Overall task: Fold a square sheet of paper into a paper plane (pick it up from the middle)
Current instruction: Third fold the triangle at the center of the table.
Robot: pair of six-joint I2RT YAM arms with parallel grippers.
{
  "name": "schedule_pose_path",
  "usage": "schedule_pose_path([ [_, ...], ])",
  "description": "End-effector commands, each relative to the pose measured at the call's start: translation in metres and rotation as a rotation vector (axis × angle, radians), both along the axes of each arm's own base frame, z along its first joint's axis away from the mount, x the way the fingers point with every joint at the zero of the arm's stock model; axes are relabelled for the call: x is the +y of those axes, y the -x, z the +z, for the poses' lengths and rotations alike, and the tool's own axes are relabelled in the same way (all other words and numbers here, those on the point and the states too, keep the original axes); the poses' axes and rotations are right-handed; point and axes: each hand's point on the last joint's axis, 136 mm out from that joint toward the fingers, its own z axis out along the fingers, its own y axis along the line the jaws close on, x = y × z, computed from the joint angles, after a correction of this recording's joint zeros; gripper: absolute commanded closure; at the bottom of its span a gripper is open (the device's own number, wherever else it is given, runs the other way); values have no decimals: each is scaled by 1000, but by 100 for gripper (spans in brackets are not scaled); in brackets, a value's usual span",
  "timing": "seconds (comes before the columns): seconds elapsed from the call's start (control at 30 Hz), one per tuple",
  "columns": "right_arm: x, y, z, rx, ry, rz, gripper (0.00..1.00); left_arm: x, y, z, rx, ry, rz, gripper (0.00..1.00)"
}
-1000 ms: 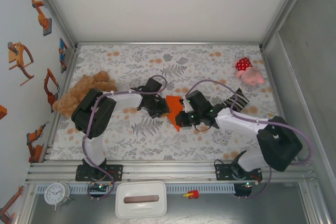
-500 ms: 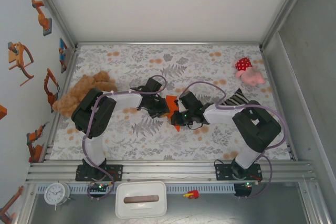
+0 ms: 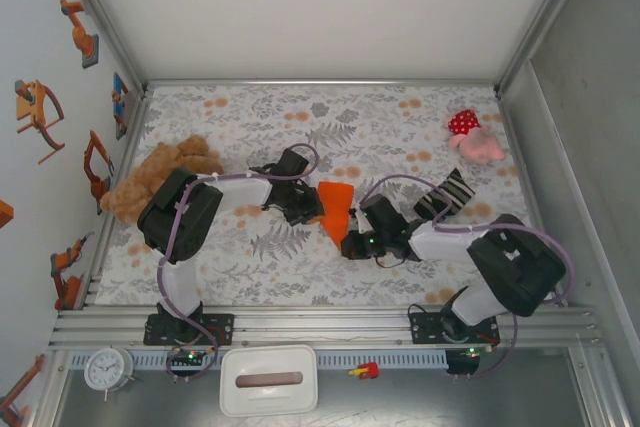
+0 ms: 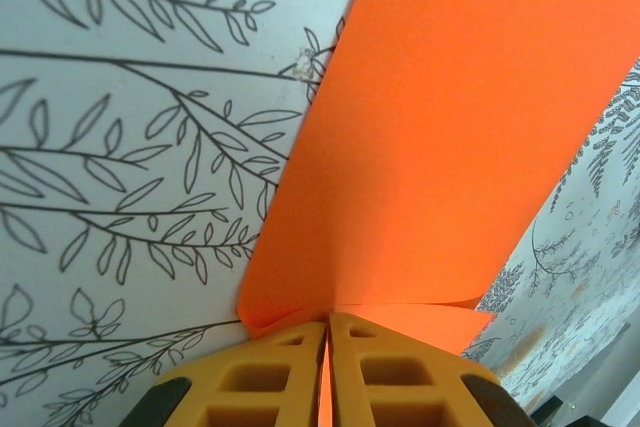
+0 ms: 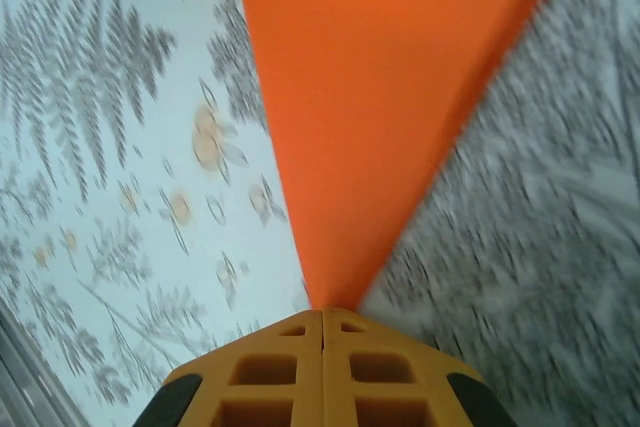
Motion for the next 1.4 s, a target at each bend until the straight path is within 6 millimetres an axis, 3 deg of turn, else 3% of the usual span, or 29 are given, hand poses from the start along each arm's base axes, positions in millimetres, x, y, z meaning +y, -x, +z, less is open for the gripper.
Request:
schedule_pose_path([
  [0.0, -13, 15, 5, 20, 54, 30, 100, 33, 13, -45, 69, -181, 34, 87],
  [0.13, 1, -10, 42, -83, -1, 5, 100, 32, 13, -45, 68, -176, 30, 87],
  [0.23, 15, -29, 55, -121, -28, -22, 100, 31, 13, -44, 68, -173, 32, 87],
  [0.4, 37, -51, 48, -97, -33, -34, 100, 29, 13, -42, 64, -166, 29, 87],
  [0.5, 39, -55, 35, -79, -3, -37, 100, 28, 13, -39, 59, -160, 27, 87],
  [0.73, 26, -46, -1, 2, 97, -36, 100, 22, 8, -35, 40, -134, 12, 87],
  [0.9, 2, -28, -30, 62, 214, -32, 100, 23, 3, -31, 12, -124, -14, 84],
  [1.03, -19, -11, -49, 120, 310, 7, 100, 28, -7, -29, -25, -113, -30, 76],
  [1.37, -30, -6, -51, 138, 336, 22, 100, 56, -44, -26, -80, -118, 31, 72],
])
